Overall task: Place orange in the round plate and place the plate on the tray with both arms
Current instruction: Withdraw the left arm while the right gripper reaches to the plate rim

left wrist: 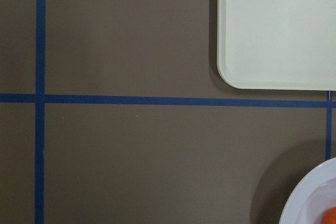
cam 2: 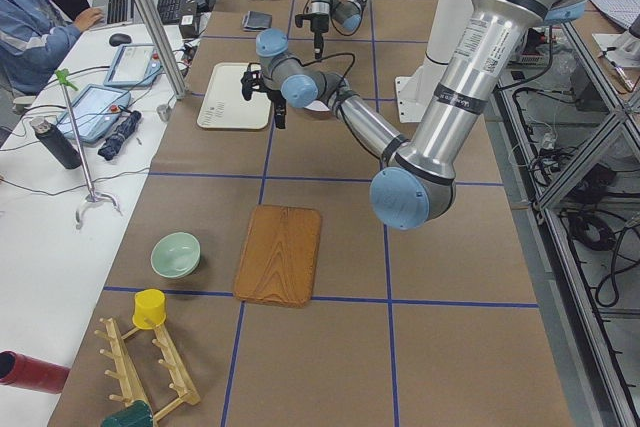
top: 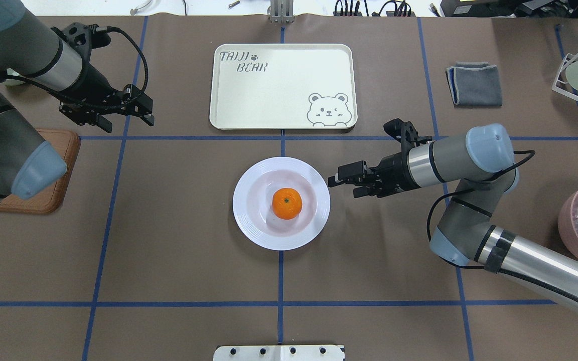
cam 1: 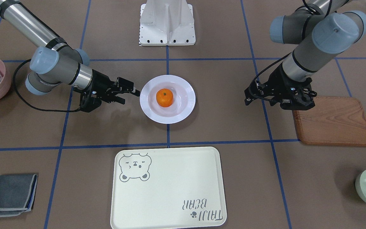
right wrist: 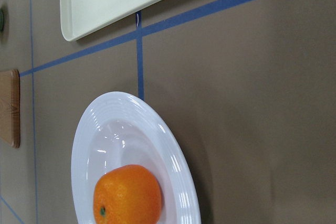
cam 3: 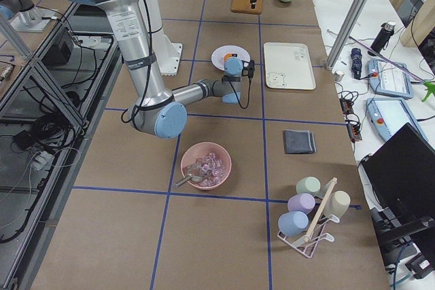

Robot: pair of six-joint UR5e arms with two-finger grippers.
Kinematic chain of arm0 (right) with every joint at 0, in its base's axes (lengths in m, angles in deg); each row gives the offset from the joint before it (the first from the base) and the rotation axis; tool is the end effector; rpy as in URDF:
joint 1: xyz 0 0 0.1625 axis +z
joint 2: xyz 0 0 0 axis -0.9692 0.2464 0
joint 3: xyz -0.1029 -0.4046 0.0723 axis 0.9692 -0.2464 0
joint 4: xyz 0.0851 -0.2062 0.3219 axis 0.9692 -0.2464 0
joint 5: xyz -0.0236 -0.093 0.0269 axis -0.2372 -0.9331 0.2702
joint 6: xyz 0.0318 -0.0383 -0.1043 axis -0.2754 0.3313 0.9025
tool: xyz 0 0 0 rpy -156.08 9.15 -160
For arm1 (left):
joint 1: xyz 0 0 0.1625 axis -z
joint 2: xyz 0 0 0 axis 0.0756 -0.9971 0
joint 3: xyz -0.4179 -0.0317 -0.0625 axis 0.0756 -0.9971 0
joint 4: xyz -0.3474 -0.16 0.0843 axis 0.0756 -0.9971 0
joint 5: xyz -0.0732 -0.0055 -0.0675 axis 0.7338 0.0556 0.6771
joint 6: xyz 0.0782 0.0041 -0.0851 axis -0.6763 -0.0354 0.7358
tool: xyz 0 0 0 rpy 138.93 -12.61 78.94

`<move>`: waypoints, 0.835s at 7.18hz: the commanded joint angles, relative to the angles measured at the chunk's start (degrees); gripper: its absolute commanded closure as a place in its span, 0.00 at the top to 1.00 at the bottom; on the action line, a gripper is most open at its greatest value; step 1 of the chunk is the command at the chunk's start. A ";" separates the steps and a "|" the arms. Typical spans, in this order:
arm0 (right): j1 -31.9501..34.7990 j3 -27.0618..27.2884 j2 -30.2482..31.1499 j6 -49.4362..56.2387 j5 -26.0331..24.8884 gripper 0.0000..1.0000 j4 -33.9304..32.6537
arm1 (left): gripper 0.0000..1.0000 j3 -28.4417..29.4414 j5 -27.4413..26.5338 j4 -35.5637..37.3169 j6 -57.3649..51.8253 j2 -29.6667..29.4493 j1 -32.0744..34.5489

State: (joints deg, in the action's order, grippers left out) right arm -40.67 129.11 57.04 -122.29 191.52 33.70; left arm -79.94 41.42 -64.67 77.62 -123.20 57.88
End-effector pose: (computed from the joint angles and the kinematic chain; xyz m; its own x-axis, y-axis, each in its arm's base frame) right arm -0.4707 -0.4186 0.3812 -0.0039 0.0480 0.9988 -0.0548 0.9973 -0.0481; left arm 0.3136 -0.5222 0.3202 0.5341 -0.0420 -0.8443 0.0628 0.9980 -0.0099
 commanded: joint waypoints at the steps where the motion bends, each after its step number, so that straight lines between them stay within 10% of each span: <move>1: -4.29 -1.96 -0.07 -4.66 -5.36 1.00 6.01 | 0.98 0.05 0.09 0.03 0.00 0.03 0.07; 6: -7.99 -2.49 -1.30 -8.25 -11.00 0.58 7.60 | 0.98 -0.12 0.09 0.03 0.00 0.38 0.07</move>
State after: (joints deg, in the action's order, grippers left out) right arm -48.07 126.71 56.31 -128.87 181.37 41.12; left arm -80.00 41.51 -64.64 77.62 -123.04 57.95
